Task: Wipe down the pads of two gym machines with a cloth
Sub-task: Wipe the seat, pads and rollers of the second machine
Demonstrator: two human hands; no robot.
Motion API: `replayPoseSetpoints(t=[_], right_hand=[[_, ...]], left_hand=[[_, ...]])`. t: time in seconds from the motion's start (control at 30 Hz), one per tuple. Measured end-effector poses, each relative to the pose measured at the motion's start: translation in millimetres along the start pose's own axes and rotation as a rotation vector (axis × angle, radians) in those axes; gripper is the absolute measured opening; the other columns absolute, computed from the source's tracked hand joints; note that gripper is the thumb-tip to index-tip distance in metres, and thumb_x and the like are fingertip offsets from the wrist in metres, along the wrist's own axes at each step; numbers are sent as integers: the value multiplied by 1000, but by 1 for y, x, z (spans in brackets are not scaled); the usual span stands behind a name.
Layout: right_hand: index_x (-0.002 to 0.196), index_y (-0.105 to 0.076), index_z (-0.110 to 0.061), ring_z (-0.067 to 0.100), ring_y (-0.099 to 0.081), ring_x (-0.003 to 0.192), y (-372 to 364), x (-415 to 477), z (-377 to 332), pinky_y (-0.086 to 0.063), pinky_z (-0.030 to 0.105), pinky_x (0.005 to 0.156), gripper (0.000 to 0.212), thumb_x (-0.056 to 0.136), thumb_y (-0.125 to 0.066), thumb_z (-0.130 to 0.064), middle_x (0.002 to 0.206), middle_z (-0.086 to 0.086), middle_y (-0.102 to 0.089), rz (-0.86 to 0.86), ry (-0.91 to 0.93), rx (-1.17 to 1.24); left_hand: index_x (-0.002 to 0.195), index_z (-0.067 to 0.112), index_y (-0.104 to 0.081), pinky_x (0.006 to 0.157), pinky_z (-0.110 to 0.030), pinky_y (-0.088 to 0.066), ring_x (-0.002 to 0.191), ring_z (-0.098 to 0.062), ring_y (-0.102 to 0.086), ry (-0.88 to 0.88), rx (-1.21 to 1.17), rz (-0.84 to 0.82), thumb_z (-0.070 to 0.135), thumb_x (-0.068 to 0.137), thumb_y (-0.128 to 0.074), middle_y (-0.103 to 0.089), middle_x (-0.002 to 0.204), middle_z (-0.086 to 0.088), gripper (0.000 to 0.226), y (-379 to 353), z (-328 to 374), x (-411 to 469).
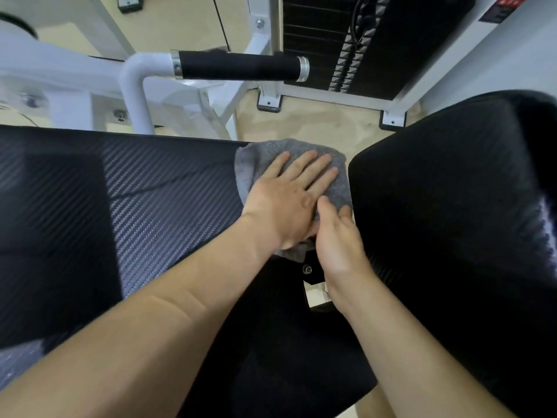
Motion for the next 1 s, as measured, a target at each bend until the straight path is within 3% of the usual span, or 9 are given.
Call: replayPoseSetpoints(t=[0.13, 0.23, 0.37, 0.5, 0.57, 0.63, 0.73, 0.87, 1.0], right_hand=[[143, -24, -9, 34, -33, 134, -8, 18, -5, -26, 47, 111, 72, 89, -39, -53, 146, 23, -34, 174, 28, -56], [128, -52, -25, 29, -52, 121, -15, 37, -12, -37, 48, 105, 82, 70, -24, -76, 128, 9, -59, 219, -16, 88], [130, -52, -35, 29, -51, 123, -11, 51, -12, -35, 44, 106, 71, 84, -14, -73, 132, 3, -58, 263, -49, 6], [146, -26, -9, 25, -30, 139, -2, 41, 0, -20, 27, 113, 52, 100, -26, -35, 151, 14, -33, 187, 184, -102], [146, -19, -2, 26, -25, 141, -4, 29, 12, -15, 24, 113, 55, 99, -27, -28, 153, 18, -26, 245, 294, -158], [146, -12, 5, 30, -16, 144, -9, 13, 24, -11, 30, 118, 65, 91, -20, -30, 155, 23, -16, 252, 344, -211], [147, -2, 3, 30, -16, 144, -12, -13, 45, -16, 25, 115, 70, 85, -23, -24, 156, 22, -12, 106, 344, -198], [139, -40, -16, 28, -54, 115, -14, -41, 72, -41, 28, 90, 54, 86, -37, -6, 128, 12, -59, 27, 322, -88], [94, -62, -20, 10, -61, 76, 1, -53, 87, -47, 22, 65, 32, 79, -44, 2, 82, -5, -69, 43, 318, -65]], left_hand=[[151, 29, -9, 114, -45, -16, 143, -24, -22, 30, 22, 77, 62, 93, -14, -20, 158, -3, 68, 9, -14, 29], [136, 21, -36, 84, -43, -37, 114, -30, -51, 70, -15, 75, 57, 94, -21, -54, 127, -11, 57, 12, -14, 54], [114, 18, -57, 72, -37, -34, 104, -32, -58, 163, -113, -84, 50, 96, -25, -64, 115, -10, 49, 23, -16, 86], [116, 21, -56, 75, -39, -35, 102, -32, -59, 148, -58, 88, 43, 99, -24, -64, 114, -8, 42, 18, -5, 68], [131, 23, -46, 92, -45, -35, 114, -32, -53, 109, -21, 191, 40, 99, -22, -58, 128, -7, 43, 7, 2, 50], [145, 23, -32, 111, -49, -21, 137, -30, -34, 88, -32, 226, 39, 100, -19, -38, 150, -6, 50, -2, 7, 31], [153, 23, -9, 117, -49, -1, 148, -25, -4, 59, -19, 158, 40, 100, -14, -8, 162, -1, 56, -11, 20, 2], [152, 21, 6, 118, -49, 3, 148, -24, 9, 28, 35, 32, 38, 99, -20, 9, 161, 0, 62, -21, 41, -38], [152, 16, -11, 118, -47, 5, 148, -24, 9, 37, 43, -36, 35, 99, -24, 4, 162, -4, 58, -23, 61, -74]])
Point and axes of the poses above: each hand's wrist, its own x-axis towards the middle knuckle, its own y-axis out of the back of the hand, z = x × y, the point moved 2 cm from there along x, towards the middle knuckle
